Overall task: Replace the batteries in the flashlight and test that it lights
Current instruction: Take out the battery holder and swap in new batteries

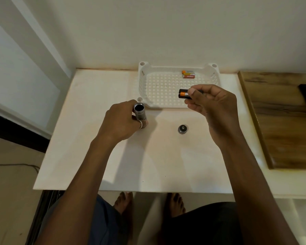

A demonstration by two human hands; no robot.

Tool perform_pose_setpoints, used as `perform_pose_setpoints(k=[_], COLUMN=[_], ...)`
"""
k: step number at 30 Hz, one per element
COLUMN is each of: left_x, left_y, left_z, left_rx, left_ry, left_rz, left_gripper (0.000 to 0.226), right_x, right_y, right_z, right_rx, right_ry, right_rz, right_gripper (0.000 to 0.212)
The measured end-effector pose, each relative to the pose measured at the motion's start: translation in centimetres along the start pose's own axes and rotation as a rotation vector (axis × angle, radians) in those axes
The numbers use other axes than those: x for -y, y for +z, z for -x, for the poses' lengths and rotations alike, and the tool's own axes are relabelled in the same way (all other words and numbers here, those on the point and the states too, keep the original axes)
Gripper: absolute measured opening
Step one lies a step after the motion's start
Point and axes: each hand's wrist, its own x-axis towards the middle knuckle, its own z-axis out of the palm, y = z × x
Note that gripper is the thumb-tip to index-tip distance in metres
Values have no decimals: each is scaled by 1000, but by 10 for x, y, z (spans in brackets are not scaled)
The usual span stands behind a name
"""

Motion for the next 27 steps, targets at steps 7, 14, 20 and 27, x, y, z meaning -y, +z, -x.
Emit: perform_pose_setpoints(k=[7, 14, 20, 27], left_x=[2, -21, -64, -82], left_y=[-7, -21, 11, 43], left_z=[-2, 5, 19, 21], left_rx=[144, -314, -559, -118], left_ry=[4, 119, 546, 182], left_rz=[124, 472, 365, 552], left_gripper=[87, 56, 16, 44], right_x=[-1, 1, 2, 4], right_y=[0, 5, 3, -6], right_z=[1, 1, 4, 4], right_rx=[7, 38, 95, 139], right_ry=[6, -5, -54, -102], right_rz=[17, 28, 40, 86], right_gripper=[11, 22, 17, 19])
